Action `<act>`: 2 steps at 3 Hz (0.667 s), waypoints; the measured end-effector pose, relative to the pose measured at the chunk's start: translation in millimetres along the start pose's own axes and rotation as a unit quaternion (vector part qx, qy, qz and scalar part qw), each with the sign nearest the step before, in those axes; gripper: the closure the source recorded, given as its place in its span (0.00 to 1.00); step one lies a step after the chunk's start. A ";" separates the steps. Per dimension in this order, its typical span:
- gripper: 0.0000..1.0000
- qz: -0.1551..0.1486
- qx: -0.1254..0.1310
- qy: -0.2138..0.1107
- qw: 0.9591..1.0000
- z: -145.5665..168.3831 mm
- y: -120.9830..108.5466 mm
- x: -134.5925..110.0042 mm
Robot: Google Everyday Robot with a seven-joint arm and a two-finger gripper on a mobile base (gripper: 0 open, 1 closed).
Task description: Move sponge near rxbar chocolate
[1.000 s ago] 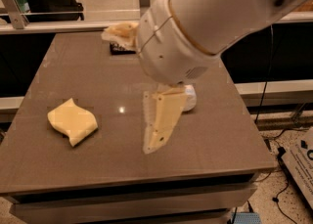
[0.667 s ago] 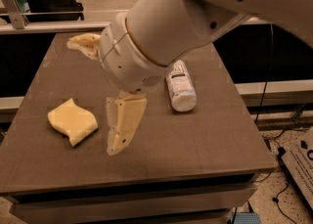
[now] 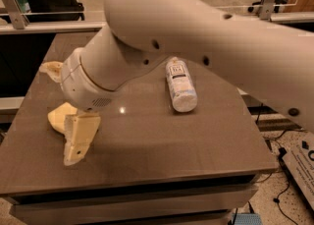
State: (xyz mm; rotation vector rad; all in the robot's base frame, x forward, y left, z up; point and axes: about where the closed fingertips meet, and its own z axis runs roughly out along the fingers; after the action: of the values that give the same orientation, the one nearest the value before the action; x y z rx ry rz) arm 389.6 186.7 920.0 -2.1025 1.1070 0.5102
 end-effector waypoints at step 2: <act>0.00 0.056 0.010 0.026 0.998 38.7 -7.7 45.5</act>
Offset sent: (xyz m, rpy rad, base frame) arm 0.0475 0.0022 -0.0836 -0.0563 0.0834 -0.1707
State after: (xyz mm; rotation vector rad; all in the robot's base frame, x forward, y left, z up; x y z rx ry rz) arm 420.5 192.8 868.6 -2.0558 1.2588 0.4977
